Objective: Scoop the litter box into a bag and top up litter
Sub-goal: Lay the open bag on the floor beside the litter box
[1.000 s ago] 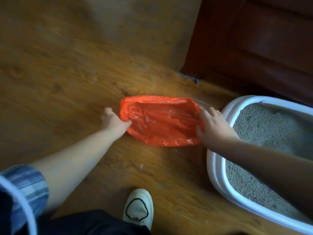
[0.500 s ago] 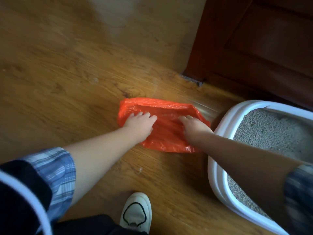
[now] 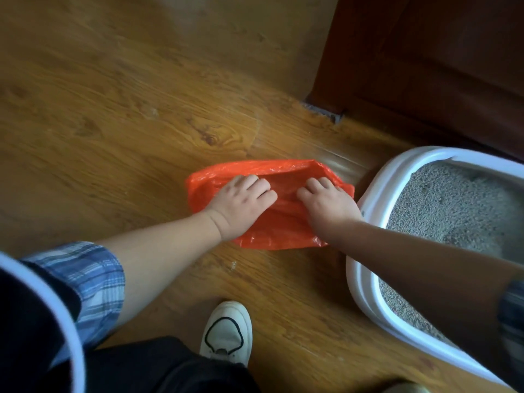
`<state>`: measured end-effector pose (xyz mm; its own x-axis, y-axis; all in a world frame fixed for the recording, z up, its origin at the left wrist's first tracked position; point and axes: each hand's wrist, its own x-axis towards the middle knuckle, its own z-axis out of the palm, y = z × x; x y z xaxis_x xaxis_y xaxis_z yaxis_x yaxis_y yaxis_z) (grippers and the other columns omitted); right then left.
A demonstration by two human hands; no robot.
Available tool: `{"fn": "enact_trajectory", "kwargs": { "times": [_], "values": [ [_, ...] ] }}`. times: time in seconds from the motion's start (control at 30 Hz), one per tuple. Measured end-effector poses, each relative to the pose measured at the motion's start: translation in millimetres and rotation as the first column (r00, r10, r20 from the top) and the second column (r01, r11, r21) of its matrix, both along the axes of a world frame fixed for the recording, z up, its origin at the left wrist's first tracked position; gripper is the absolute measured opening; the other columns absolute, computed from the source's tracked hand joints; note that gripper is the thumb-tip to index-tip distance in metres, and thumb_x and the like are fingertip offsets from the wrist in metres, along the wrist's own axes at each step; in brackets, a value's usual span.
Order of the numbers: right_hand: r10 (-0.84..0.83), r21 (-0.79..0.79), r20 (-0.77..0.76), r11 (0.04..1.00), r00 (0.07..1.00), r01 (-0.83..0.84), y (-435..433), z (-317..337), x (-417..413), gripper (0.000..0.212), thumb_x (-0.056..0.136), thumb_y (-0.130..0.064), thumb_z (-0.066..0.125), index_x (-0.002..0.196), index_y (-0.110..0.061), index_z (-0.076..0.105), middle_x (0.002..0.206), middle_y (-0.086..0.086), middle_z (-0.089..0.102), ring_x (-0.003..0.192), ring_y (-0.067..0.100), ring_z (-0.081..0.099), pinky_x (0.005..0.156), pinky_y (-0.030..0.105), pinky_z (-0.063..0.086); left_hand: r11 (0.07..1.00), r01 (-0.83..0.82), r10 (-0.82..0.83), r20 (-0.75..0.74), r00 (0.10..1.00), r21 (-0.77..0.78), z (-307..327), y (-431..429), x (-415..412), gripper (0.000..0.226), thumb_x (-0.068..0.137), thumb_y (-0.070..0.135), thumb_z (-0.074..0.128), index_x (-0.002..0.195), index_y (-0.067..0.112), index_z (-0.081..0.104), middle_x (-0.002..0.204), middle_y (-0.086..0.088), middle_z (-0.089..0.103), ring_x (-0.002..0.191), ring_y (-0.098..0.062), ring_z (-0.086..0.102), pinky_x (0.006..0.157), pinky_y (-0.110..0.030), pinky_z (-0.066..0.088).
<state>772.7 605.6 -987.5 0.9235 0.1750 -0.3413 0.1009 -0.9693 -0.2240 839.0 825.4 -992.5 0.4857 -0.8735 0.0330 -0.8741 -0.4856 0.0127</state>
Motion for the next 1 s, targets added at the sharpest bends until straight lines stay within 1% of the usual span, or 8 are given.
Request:
{"fn": "enact_trajectory", "kwargs": {
  "times": [0.1, 0.2, 0.3, 0.47, 0.63, 0.73, 0.87, 1.0],
  "values": [
    [-0.086, -0.004, -0.054, 0.996, 0.995, 0.086, -4, -4, -1, 0.053, 0.082, -0.009, 0.061, 0.131, -0.02, 0.046, 0.127, 0.004, 0.041, 0.118, 0.029, 0.044, 0.087, 0.042, 0.047, 0.988, -0.13, 0.131, -0.005, 0.991, 0.08, 4, -2, 9, 0.027, 0.082, 0.013, 0.061, 0.109, 0.019, 0.057, 0.105, -0.006, 0.055, 0.093, -0.03, 0.053, 0.078, -0.043, 0.045],
    [-0.18, -0.037, -0.163, 0.984, 0.97, 0.177, -1, -11, -5, 0.1, 0.074, -0.009, 0.076, 0.15, -0.03, 0.014, 0.15, 0.006, 0.022, 0.134, 0.032, 0.036, 0.089, 0.049, 0.053, 0.922, -0.226, 0.272, -0.11, 0.956, 0.314, 4, -8, 13, 0.061, 0.078, 0.034, 0.075, 0.129, 0.026, 0.044, 0.128, -0.004, 0.045, 0.115, -0.028, 0.047, 0.092, -0.047, 0.042],
    [-0.253, -0.036, -0.251, 0.967, 0.934, 0.252, 1, -14, -5, 0.107, 0.085, -0.011, 0.065, 0.153, -0.042, -0.011, 0.163, 0.001, 0.0, 0.139, 0.035, 0.035, 0.093, 0.05, 0.051, 0.834, -0.248, 0.382, -0.191, 0.904, 0.494, 2, -12, 14, 0.095, 0.077, 0.046, 0.077, 0.15, 0.034, 0.017, 0.153, -0.005, 0.021, 0.141, -0.03, 0.027, 0.111, -0.059, 0.026],
    [-0.194, -0.037, -0.387, 0.98, 0.901, 0.195, -8, -13, -1, 0.114, 0.078, -0.032, 0.074, 0.154, -0.043, -0.011, 0.164, -0.008, -0.016, 0.151, 0.03, 0.006, 0.109, 0.056, 0.04, 0.756, -0.262, 0.494, -0.26, 0.83, 0.599, -2, -6, 14, 0.123, 0.071, 0.048, 0.082, 0.152, 0.036, -0.01, 0.161, -0.006, -0.007, 0.15, -0.036, 0.006, 0.116, -0.062, 0.015],
    [-0.199, -0.035, -0.378, 0.979, 0.904, 0.2, -13, -10, 2, 0.112, 0.076, -0.036, 0.074, 0.157, -0.037, -0.004, 0.166, -0.001, -0.013, 0.152, 0.028, 0.0, 0.116, 0.052, 0.032, 0.738, -0.248, 0.501, -0.264, 0.824, 0.628, 2, -2, 16, 0.125, 0.071, 0.048, 0.081, 0.151, 0.038, -0.014, 0.161, -0.007, -0.01, 0.15, -0.037, 0.001, 0.118, -0.061, 0.009],
    [-0.209, 0.029, -0.364, 0.972, 0.908, 0.235, -13, -7, 2, 0.099, 0.081, -0.034, 0.069, 0.157, -0.035, 0.005, 0.166, 0.0, -0.001, 0.152, 0.028, 0.005, 0.116, 0.052, 0.032, 0.77, -0.235, 0.465, -0.27, 0.843, 0.593, 6, -3, 15, 0.113, 0.076, 0.05, 0.076, 0.154, 0.035, -0.005, 0.162, -0.007, -0.003, 0.15, -0.034, 0.002, 0.119, -0.059, 0.008],
    [-0.19, 0.11, -0.236, 0.969, 0.953, 0.221, -6, 4, 4, 0.068, 0.09, -0.025, 0.052, 0.153, -0.028, 0.025, 0.157, 0.002, 0.032, 0.144, 0.025, 0.027, 0.111, 0.045, 0.038, 0.833, -0.255, 0.432, -0.29, 0.854, 0.491, 15, -10, 12, 0.081, 0.089, 0.043, 0.062, 0.153, 0.03, 0.014, 0.159, -0.007, 0.02, 0.147, -0.03, 0.02, 0.12, -0.054, 0.014],
    [-0.189, 0.106, -0.173, 0.972, 0.967, 0.209, -2, 16, 6, 0.061, 0.09, -0.024, 0.048, 0.149, -0.026, 0.033, 0.151, 0.001, 0.039, 0.138, 0.025, 0.035, 0.108, 0.042, 0.04, 0.864, -0.251, 0.401, -0.296, 0.867, 0.436, 27, -18, 5, 0.067, 0.09, 0.032, 0.051, 0.15, 0.025, 0.023, 0.151, -0.007, 0.035, 0.139, -0.03, 0.034, 0.117, -0.051, 0.023]
  ]
}}
